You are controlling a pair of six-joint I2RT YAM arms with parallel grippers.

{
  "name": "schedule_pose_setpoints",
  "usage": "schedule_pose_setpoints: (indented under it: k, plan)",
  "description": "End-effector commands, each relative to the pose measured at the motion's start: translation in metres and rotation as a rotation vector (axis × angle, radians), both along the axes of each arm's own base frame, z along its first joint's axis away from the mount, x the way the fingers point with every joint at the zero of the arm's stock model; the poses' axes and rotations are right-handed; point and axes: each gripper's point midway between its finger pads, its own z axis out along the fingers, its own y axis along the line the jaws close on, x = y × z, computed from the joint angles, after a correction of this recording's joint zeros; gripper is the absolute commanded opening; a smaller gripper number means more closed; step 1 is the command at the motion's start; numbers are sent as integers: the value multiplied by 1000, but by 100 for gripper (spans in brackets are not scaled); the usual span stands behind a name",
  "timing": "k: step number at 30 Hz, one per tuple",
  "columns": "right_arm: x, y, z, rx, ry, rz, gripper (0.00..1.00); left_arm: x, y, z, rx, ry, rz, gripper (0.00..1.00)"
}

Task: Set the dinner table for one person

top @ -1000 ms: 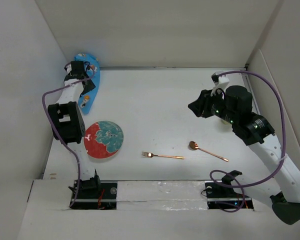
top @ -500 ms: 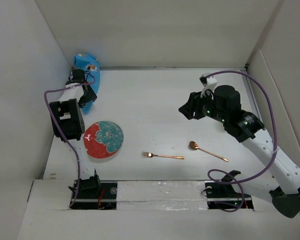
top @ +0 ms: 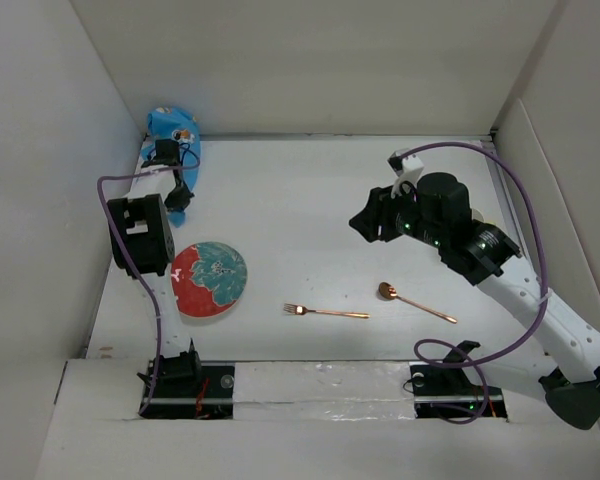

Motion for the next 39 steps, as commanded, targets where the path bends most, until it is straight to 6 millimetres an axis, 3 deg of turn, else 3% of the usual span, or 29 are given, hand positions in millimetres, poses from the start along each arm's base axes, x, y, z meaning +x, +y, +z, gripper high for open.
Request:
schedule_pose_setpoints:
  k: [1, 3, 6, 7, 9, 10, 11, 12, 14, 15, 16, 17, 19, 20, 21, 23, 24, 25, 28, 31, 35, 36, 39]
  plan:
    - [4, 0, 24, 34, -74, -22, 53, 8, 1, 18, -4, -26, -8, 0]
    - [6, -1, 23, 26, -76, -31, 53, 21, -15, 45, -53, -98, -53, 0]
    - [12, 2, 26, 26, -84, -36, 53, 52, -67, 117, -87, -257, -178, 0]
    - [14, 3, 25, 24, -84, -37, 53, 64, -100, 160, -92, -333, -254, 0]
    - [20, 5, 29, 20, -92, -45, 53, 71, -146, 204, -146, -413, -359, 0]
    - [21, 5, 31, 18, -95, -46, 52, 75, -165, 253, -155, -514, -403, 0]
    - [23, 6, 36, 20, -107, -49, 51, 67, -201, 280, -202, -578, -480, 0]
    - [25, 6, 38, 19, -111, -49, 48, 62, -217, 299, -244, -630, -513, 0]
    - [29, 6, 40, 11, -115, -66, 32, 45, -244, 348, -338, -742, -588, 0]
    - [31, 6, 43, 10, -119, -70, 17, 35, -253, 376, -373, -800, -616, 0]
    - [31, 6, 45, 13, -123, -70, 11, 32, -257, 383, -391, -814, -641, 0]
    - [37, 0, 46, 0, -132, -104, 8, 20, -262, 403, -423, -851, -676, 0]
    - [39, -2, 48, -6, -134, -118, 6, 15, -257, 418, -454, -898, -697, 0]
    - [41, -4, 48, -12, -133, -133, 6, 0, -258, 434, -493, -932, -742, 0]
    - [44, -8, 47, -17, -132, -148, 9, -2, -250, 439, -518, -942, -727, 0]
    - [48, -11, 46, -17, -129, -166, 28, -9, -250, 444, -534, -958, -751, 0]
    - [51, -14, 44, -14, -124, -178, 45, -10, -250, 443, -535, -961, -753, 0]
    - [53, -17, 40, -20, -118, -189, 54, -8, -250, 440, -539, -957, -749, 0]
    - [63, -21, 30, -26, -107, -206, 68, -1, -251, 427, -544, -946, -742, 0]
    - [75, -27, 5, -61, -71, -243, 69, 22, -253, 387, -586, -874, -721, 0]
    - [92, -48, -37, -123, 0, -352, 69, 38, -254, 356, -621, -828, -701, 0]
    - [91, -51, -56, -141, 32, -356, 68, 42, -253, 349, -619, -824, -688, 0]
    - [90, -48, -99, -174, 111, -329, 39, 54, -249, 328, -623, -803, -657, 0]
